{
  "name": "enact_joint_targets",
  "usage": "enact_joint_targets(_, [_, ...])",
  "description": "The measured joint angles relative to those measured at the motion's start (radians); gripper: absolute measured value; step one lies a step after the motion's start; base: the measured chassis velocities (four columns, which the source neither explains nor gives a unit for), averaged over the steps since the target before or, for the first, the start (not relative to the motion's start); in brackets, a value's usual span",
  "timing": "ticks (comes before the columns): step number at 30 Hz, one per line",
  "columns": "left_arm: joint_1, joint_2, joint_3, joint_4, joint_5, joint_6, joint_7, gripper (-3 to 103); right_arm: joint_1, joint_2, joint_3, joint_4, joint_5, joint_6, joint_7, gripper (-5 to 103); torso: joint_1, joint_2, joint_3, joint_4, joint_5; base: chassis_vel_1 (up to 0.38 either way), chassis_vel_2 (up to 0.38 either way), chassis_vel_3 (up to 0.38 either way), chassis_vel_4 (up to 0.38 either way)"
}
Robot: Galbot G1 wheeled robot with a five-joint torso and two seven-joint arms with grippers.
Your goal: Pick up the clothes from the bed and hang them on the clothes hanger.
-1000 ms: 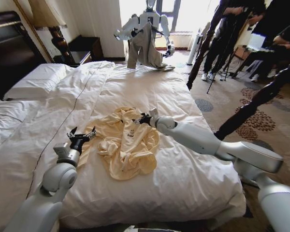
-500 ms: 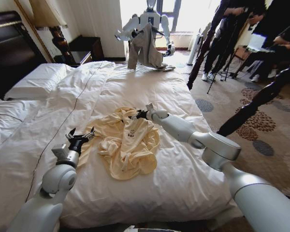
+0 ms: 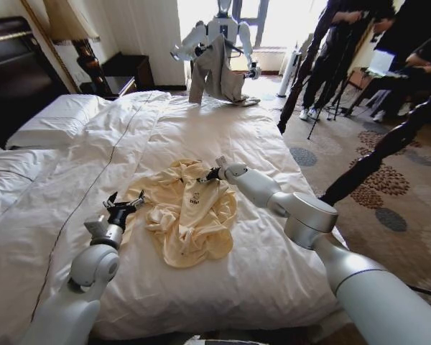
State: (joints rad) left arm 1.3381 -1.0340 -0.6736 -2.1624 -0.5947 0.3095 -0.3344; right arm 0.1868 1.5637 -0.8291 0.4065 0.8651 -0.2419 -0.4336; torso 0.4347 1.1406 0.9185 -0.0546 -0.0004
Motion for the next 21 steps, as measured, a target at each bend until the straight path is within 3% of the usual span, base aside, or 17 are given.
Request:
enact_joint_targets(8, [-0.001,-0.003,0.002,0.003,0.001,-0.006,0.001,100,-0.021,0.012,-0.003,0.000,-0.009,0.011,0.020,99,0.000,0.000,0.000,0.0000,0.0000,0.000,0.000,0.000,0.000])
enact_joint_targets(12, [-0.002,-0.001,0.001,0.004,0.002,-0.011,0.002,100,-0.032,0.023,-0.004,-0.007,-0.011,0.027,0.036,78,0.000,0.000,0.000,0.0005,0.0000,0.000,0.000,0.000,0.000])
enact_joint_targets(14, [-0.002,0.000,0.001,0.004,0.002,-0.011,0.002,100,-0.033,0.023,-0.004,-0.006,-0.011,0.027,0.037,78,0.000,0.000,0.000,0.0005,0.0000,0.000,0.000,0.000,0.000])
enact_joint_targets(17, [-0.003,0.007,-0.001,0.005,0.001,-0.011,0.002,100,-0.041,0.022,-0.003,-0.001,-0.011,0.027,0.040,61,0.000,0.000,0.000,0.0003,0.0000,0.000,0.000,0.000,0.000])
enact_joint_targets(19, [-0.004,0.009,-0.001,0.005,0.001,-0.011,0.002,100,-0.044,0.020,-0.001,0.003,-0.011,0.027,0.043,61,0.000,0.000,0.000,0.0001,0.0000,0.000,0.000,0.000,0.000])
enact_joint_targets(20, [-0.006,0.012,0.000,0.005,0.000,-0.011,0.002,100,-0.050,0.015,0.000,0.010,-0.011,0.027,0.047,51,0.000,0.000,0.000,0.0001,0.0000,0.000,0.000,0.000,0.000])
enact_joint_targets(21, [-0.007,0.013,0.002,0.006,0.000,-0.011,0.001,100,-0.052,0.013,0.001,0.014,-0.011,0.027,0.049,51,0.000,0.000,0.000,0.0001,0.0001,0.000,0.000,0.000,0.000])
